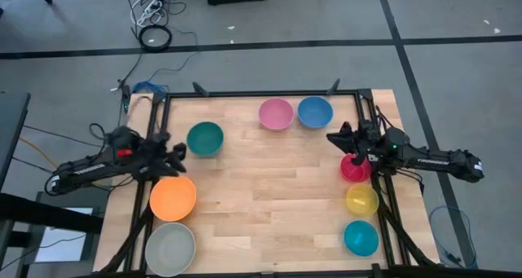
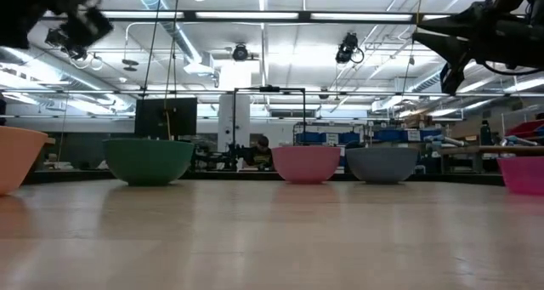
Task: Nest bowls inside each other
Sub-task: Put the gray bowl in the middle of the table
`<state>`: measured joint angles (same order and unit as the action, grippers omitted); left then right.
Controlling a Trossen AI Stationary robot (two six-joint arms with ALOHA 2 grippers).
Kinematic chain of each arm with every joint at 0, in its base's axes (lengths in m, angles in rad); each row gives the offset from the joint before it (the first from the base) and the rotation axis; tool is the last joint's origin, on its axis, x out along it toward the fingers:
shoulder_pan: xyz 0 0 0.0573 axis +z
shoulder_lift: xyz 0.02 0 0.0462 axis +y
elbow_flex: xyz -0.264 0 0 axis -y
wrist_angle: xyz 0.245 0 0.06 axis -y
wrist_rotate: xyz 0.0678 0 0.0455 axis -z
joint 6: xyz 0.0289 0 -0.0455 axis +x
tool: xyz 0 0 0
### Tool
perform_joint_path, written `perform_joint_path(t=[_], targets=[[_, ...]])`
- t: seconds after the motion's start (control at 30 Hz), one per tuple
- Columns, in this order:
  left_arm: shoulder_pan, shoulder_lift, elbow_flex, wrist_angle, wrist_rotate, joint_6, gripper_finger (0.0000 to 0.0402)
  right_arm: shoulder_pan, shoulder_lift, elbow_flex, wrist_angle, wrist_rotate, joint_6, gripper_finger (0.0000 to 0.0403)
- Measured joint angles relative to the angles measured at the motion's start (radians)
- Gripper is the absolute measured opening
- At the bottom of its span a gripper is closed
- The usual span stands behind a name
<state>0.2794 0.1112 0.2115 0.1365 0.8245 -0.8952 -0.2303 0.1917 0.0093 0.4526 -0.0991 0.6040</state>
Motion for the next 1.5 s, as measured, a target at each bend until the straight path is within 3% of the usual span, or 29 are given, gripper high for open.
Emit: perform_joint_path(t=[0.23, 0.57, 0.77, 1.03, 1.2, 1.33, 1.5], targets=[[0.000, 0.000, 0.000, -0.442, -0.033, 0.005, 0.0138, -0.003, 0.000, 0.000, -0.005, 0.011, 0.004, 0.0066], [0.000, 0.000, 0.000, -0.667, -0.127, -0.038, 0.0138, -0.003, 0.000, 0.000, -0.006, 0.030, -0.005, 0.0066], [0.001, 0.000, 0.000, -0.601, -0.167, -0.055, 0.0138, -0.003, 0.000, 0.000, -0.006, 0.049, -0.036, 0.0066], [0.002, 0.000, 0.000, -0.196, -0.263, -0.136, 0.0138, -0.003, 0.000, 0.000, -0.006, 0.055, -0.041, 0.0066], [0.002, 0.000, 0.000, -0.071, -0.205, -0.110, 0.0138, -0.003, 0.000, 0.000, -0.006, 0.053, -0.042, 0.0066], [0.002, 0.007, 0.034, -0.199, -0.219, 0.018, 0.0138, -0.003, 0.000, 0.000, -0.006, 0.052, -0.057, 0.0066], [0.002, 0.069, 0.169, -0.452, -0.409, 0.375, 0.0138, -0.003, 0.000, 0.000, -0.006, 0.052, -0.052, 0.0066]])
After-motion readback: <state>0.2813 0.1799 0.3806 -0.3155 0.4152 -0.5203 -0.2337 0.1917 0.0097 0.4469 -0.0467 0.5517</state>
